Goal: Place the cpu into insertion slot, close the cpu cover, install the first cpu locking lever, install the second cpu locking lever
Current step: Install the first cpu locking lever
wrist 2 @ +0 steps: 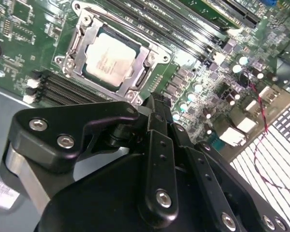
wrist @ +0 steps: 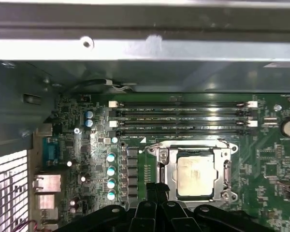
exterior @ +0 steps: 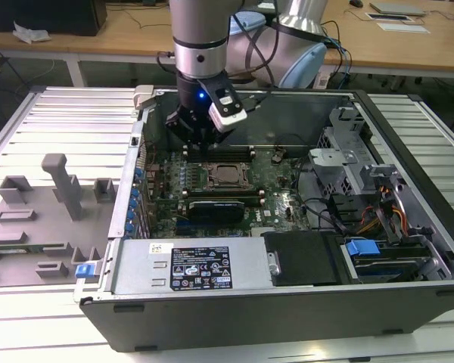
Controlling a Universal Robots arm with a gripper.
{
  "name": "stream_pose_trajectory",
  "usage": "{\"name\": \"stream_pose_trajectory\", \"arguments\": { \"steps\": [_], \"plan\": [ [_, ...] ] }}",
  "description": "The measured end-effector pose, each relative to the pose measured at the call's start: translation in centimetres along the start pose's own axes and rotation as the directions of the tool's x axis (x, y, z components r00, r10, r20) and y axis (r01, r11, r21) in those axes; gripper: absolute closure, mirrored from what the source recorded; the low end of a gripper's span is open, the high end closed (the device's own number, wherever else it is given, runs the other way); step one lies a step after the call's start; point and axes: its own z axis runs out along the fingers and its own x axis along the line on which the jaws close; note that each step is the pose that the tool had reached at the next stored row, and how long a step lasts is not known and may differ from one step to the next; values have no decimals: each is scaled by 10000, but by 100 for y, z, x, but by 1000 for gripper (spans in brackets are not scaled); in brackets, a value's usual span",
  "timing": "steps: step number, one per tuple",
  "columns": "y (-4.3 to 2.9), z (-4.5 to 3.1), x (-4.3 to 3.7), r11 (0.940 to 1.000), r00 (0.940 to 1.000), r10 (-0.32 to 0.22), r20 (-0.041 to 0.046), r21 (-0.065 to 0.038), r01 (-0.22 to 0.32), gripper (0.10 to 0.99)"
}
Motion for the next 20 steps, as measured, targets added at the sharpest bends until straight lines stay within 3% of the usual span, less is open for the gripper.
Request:
{"name": "stream_pose_trajectory", "arguments": {
  "steps": [3, 6, 8, 12, 14, 17, 18, 20],
  "plan": [
    [0, -59, 13, 10000, 10000, 1, 52, -2, -1, 980],
    [0, -62, 130, 10000, 9999, 5, 103, -90, -4, 980],
    [-1, -62, 178, 9991, 9999, 20, 105, -424, -15, 980],
    [-1, -59, 238, 9967, 9999, 40, 109, -808, -31, 980],
    [-2, -53, 299, 9931, 9997, 58, 220, -1170, -32, 980],
    [-1, -54, 323, 9845, 9993, 100, 373, -1755, -33, 980],
    [-2, -53, 328, 9819, 9990, 110, 432, -1892, -26, 980],
    [-2, -50, 331, 9796, 9987, 119, 494, -2010, -17, 980]
  ]
}}
